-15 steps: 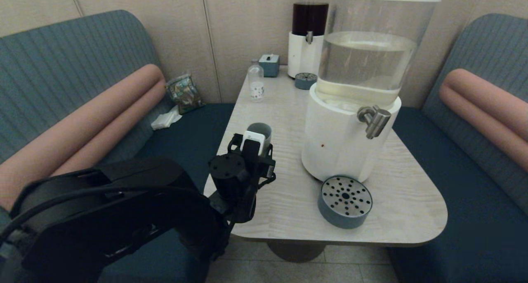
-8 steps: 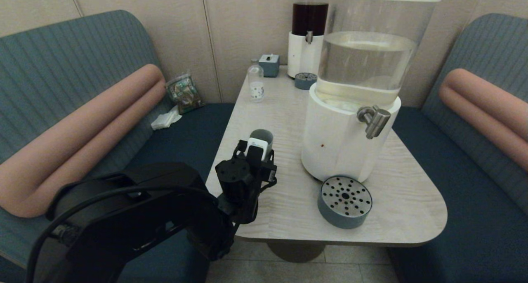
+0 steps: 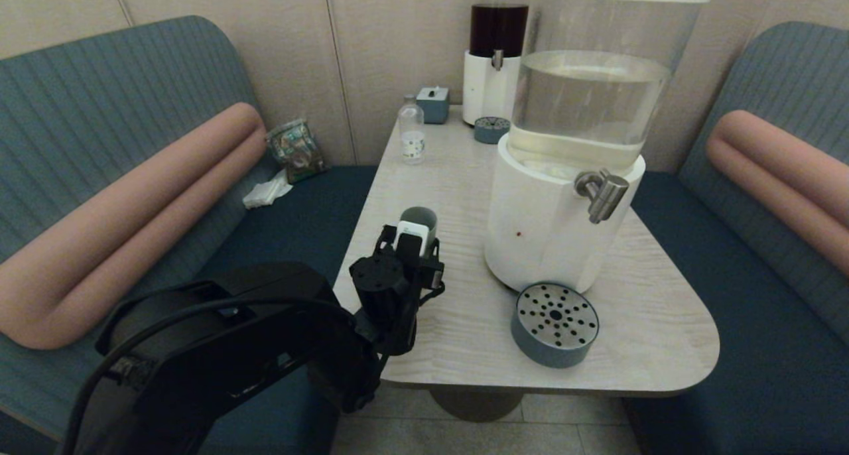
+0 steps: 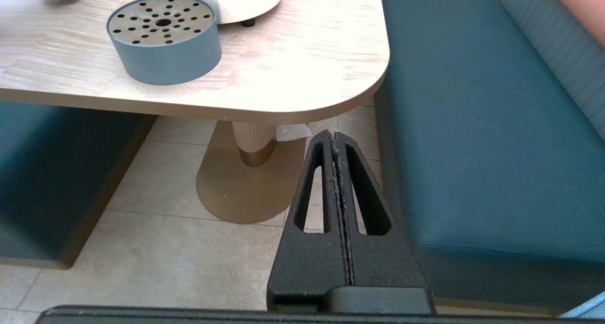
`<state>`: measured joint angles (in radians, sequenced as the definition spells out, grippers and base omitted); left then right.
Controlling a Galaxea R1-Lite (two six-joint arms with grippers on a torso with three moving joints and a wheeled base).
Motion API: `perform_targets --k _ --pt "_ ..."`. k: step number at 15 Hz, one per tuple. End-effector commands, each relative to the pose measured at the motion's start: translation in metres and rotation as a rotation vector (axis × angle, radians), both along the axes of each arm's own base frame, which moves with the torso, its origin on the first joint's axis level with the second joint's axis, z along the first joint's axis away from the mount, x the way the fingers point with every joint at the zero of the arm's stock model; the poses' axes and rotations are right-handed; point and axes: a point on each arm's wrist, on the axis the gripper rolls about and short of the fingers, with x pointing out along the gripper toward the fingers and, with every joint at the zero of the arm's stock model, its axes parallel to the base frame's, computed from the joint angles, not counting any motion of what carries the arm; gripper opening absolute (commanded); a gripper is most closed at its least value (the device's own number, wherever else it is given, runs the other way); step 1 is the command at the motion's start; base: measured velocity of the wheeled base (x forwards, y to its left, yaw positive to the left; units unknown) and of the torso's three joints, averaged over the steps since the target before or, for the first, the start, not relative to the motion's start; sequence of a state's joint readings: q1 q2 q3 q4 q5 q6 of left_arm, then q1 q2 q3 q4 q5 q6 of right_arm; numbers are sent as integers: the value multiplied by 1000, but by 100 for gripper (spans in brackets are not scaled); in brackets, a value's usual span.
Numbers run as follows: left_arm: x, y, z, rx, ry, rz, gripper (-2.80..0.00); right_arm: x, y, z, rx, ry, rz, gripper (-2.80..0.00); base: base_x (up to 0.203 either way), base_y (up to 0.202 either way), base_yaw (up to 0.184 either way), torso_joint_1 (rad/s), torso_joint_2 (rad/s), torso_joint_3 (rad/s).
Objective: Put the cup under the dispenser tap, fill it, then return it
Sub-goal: Place the cup next to the water dispenser
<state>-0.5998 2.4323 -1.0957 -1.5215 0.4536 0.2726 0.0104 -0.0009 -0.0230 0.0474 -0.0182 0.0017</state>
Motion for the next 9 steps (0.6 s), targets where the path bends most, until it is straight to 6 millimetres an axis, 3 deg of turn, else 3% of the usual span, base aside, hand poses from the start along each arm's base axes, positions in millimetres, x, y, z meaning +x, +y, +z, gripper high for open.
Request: perform_targets --k 1,9 --pt "2 -1 1 -7 -13 4 -280 0 0 0 0 -1 0 -280 0 0 0 0 0 0" --pt "4 -3 -9 2 3 8 -280 0 0 0 0 -2 0 -280 0 0 0 0 0 0"
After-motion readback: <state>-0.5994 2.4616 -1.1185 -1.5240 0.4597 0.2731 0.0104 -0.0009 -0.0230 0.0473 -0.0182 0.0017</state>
